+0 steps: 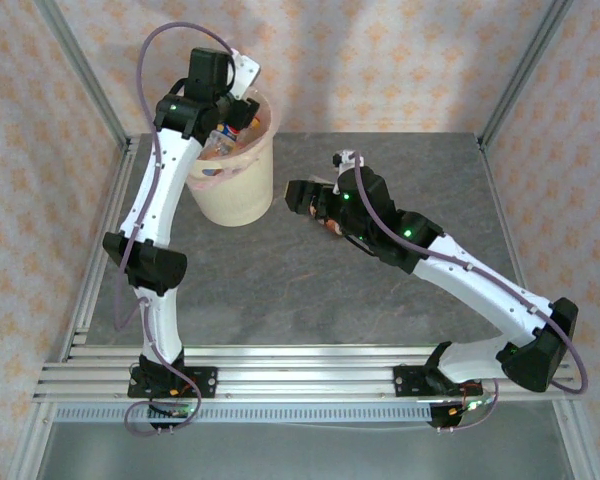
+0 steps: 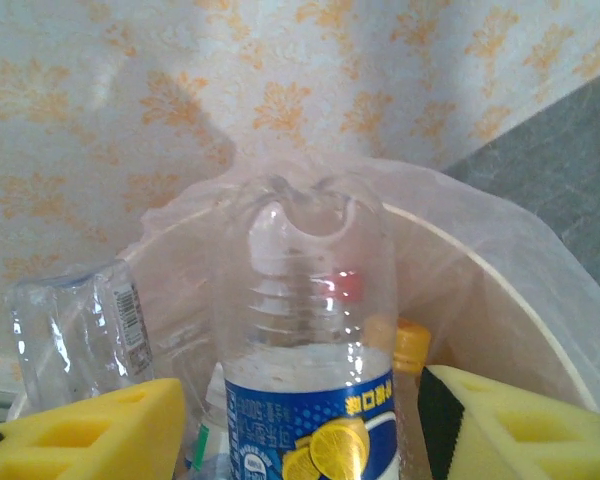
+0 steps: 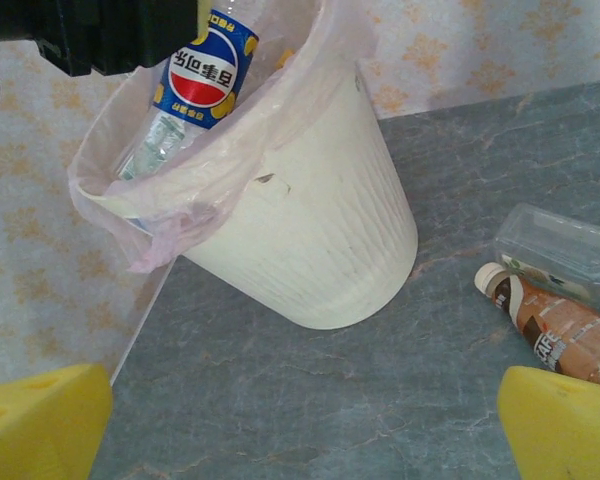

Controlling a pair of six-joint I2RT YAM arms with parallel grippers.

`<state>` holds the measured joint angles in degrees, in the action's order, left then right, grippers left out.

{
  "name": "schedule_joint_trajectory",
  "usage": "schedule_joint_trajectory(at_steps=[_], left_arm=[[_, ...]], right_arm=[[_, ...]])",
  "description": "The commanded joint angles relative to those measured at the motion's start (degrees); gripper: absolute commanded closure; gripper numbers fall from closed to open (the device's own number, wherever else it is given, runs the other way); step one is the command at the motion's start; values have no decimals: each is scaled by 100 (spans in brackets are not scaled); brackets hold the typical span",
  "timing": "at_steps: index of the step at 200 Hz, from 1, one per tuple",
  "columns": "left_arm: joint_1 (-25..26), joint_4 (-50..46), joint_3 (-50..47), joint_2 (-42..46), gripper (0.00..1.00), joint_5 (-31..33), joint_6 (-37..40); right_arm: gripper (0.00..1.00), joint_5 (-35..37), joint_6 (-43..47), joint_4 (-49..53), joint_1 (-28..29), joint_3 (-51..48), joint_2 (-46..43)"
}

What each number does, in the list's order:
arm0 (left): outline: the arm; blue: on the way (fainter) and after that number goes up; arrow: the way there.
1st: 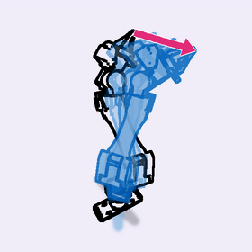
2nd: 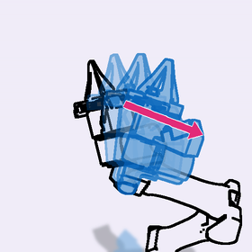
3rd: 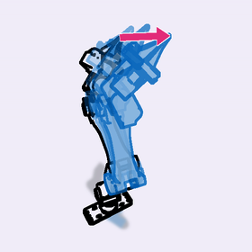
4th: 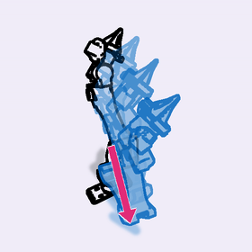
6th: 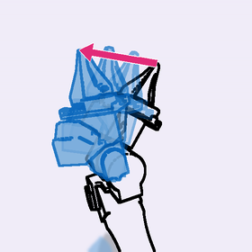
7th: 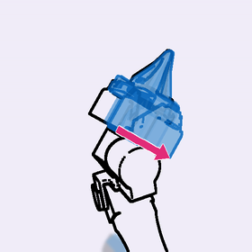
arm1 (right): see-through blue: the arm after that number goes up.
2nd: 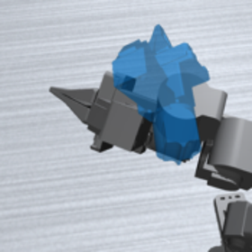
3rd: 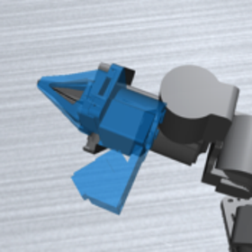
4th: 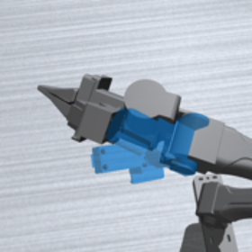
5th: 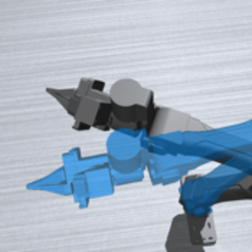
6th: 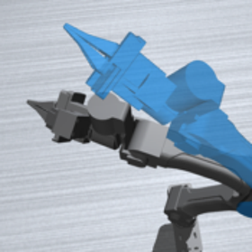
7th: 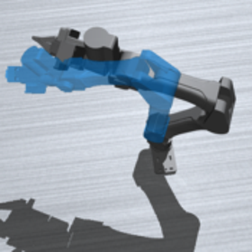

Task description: Put the plastic bottles in the bin

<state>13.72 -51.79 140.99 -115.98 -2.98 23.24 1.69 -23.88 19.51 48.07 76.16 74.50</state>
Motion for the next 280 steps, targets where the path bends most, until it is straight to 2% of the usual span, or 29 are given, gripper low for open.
schedule_joint_trajectory(at_steps=[1, 55, 103, 141, 168, 192, 219, 239, 260, 280], left_arm=[[-58, 232, 160, -19, 42, -149, -302], [-62, -123, 272, -335, 62, -396, -190], [-62, -473, -52, -228, 66, -385, 113], [-64, -799, -279, -58, 65, -314, 471], [-92, -855, -274, 20, 60, -202, 529], [-109, -773, -274, 175, 57, -482, 432], [-117, -553, -228, 302, 37, -583, 225], [-117, -320, -197, 424, 25, -526, -24], [-121, -138, -177, 614, 19, -493, -316], [-112, -44, -247, 930, 15, -468, -592]], right_arm=[[1, 207, 62, 141, 20, 142, -83], [1, 422, 40, 338, 23, 169, -46], [1, 781, -20, 524, 24, 152, -35], [1, 1304, -50, 1173, 14, 412, 226], [1, 1153, 10, 1767, -205, 710, 638], [1, 546, -29, 1830, -633, 628, 885], [1, 12, 170, 1771, -1021, 552, 1123], [1, -514, 454, 1720, -1286, 566, 1374], [1, -970, 690, 1734, -1568, 591, 1717], [1, -1107, 1013, 1795, -1689, 704, 2043]])
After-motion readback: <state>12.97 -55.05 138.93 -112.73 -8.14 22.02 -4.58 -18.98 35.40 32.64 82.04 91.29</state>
